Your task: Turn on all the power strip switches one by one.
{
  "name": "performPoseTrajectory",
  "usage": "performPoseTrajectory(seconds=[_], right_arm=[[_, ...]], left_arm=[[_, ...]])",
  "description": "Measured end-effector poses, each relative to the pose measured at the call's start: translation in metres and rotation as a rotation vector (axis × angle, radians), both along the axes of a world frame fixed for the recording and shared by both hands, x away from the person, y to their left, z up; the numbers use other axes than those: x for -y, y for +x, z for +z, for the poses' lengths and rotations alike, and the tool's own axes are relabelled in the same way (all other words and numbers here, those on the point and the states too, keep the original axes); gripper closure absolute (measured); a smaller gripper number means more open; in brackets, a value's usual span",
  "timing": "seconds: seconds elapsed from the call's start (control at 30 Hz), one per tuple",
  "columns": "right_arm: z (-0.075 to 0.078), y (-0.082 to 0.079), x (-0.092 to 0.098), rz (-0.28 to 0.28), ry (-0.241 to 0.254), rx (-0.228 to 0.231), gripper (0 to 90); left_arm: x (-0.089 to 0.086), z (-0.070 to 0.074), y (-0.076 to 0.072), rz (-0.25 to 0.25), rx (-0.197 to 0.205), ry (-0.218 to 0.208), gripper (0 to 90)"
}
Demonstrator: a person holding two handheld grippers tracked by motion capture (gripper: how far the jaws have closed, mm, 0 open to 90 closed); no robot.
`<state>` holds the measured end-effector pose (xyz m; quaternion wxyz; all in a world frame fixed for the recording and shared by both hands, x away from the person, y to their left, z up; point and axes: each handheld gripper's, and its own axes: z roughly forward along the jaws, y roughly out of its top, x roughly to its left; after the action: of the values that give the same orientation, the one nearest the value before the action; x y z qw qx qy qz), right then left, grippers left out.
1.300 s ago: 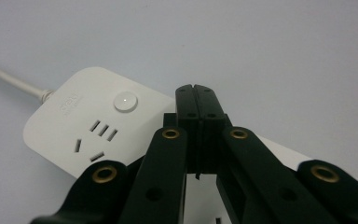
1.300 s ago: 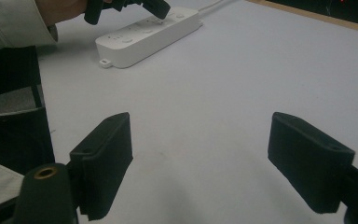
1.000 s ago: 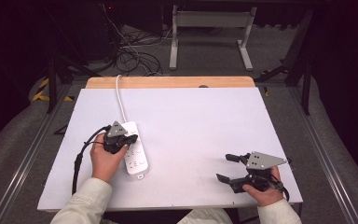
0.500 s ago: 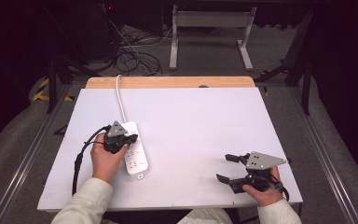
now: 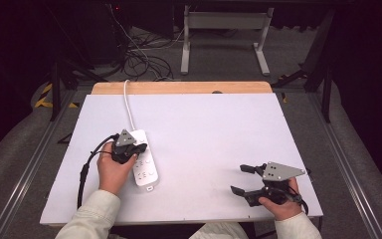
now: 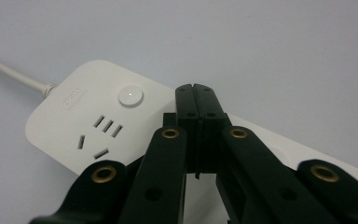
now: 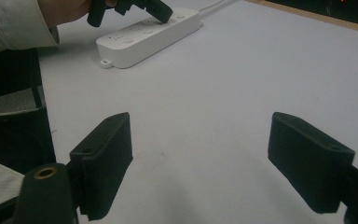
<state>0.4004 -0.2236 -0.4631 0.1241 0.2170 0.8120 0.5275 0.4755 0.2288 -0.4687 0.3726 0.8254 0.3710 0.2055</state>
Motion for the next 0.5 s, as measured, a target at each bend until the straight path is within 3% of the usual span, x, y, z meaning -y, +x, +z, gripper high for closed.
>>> performPoseTrajectory(seconds=[0.5], right_arm=[[-0.0003,-0.0006,-0.0010,-0.002,-0.001,-0.002,22.3]], left_arm=[[0.0021,-0.0009,-0.0002,0.004,-0.005,0.005,90.0]])
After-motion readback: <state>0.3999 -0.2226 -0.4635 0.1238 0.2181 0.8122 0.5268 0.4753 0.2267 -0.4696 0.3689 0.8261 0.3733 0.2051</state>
